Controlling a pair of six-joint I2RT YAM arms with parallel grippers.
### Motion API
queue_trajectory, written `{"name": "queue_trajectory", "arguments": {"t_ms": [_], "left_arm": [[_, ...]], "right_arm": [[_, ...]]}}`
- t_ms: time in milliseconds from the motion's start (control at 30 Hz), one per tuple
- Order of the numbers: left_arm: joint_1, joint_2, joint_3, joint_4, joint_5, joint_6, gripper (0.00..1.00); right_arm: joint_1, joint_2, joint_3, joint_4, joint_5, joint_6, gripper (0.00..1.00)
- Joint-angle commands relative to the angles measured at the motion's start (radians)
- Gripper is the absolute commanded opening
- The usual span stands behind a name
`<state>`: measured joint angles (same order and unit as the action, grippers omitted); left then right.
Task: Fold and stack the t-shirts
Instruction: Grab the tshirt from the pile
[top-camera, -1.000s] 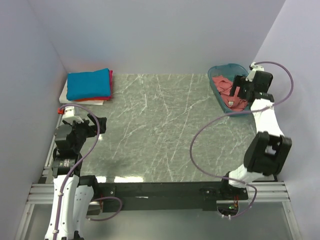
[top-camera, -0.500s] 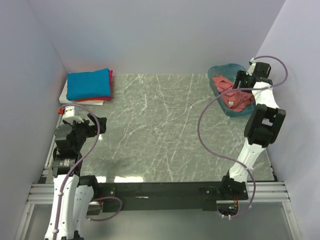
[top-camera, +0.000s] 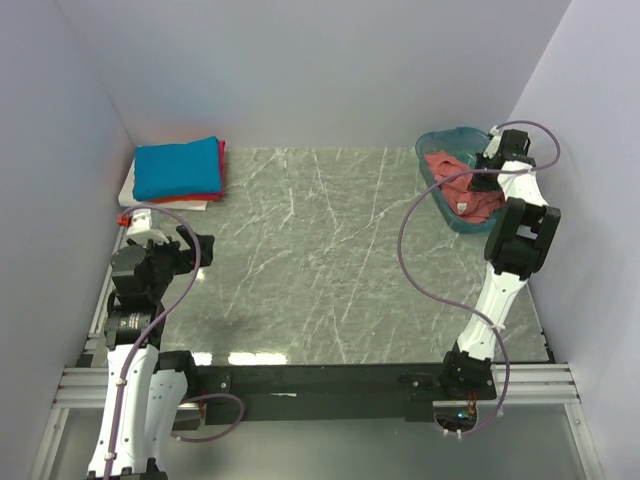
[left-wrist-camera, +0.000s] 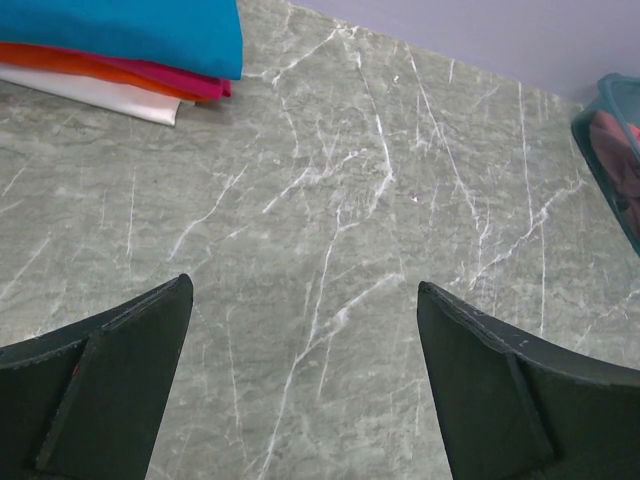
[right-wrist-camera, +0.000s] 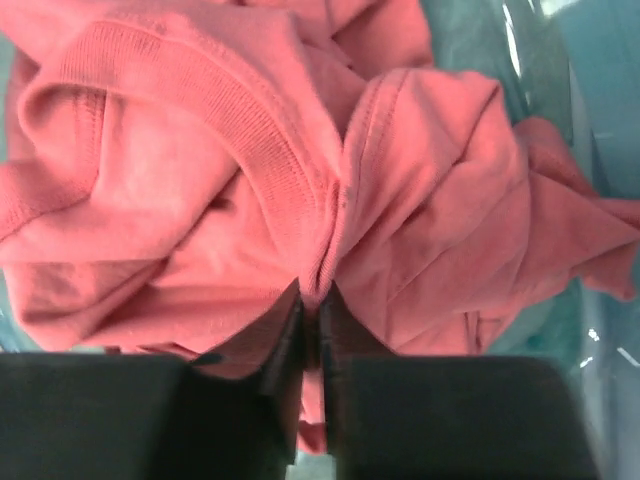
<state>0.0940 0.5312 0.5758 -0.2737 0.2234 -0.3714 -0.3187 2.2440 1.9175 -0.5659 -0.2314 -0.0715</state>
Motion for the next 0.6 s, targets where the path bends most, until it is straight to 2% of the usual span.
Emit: {"name": "queue_trajectory", "arguments": {"t_ms": [0,33,67,100,300,467,567], "left_arm": [[0.000,0.006,0.019,0.018,0.002,0.002,1.00],[0.000,0.007,0.019,0.018,0.004,0.002,0.99],[0.000,0.007,0.019,0.018,0.004,0.002,0.99],[0.000,0.009,0.019,0.018,0.004,0.002,0.99],[0.001,0.006,0.019,0.019,0.010,0.000,0.99],[0.001,0.001,0.019,0.016,0.014,0.003,0.99],[0.003,-0.003,0.018,0.016,0.014,0.002,0.99]], "right_arm": [[0.016,-0.151,-0.126,0.072,-0.028,-0.022,0.09],[0.024,-0.194,-0.176,0.101,-0.011,-0.028,0.02],[0.032,-0.239,-0.227,0.156,-0.005,-0.034,0.01],[0.041,-0.326,-0.317,0.176,0.003,-0.039,0.00],[0.116,-0.668,-0.558,0.274,0.098,-0.076,0.00],[0.185,-0.814,-0.566,0.268,0.153,-0.091,0.00],[0.223,-0.880,-0.514,0.227,0.167,-0.099,0.00]]}}
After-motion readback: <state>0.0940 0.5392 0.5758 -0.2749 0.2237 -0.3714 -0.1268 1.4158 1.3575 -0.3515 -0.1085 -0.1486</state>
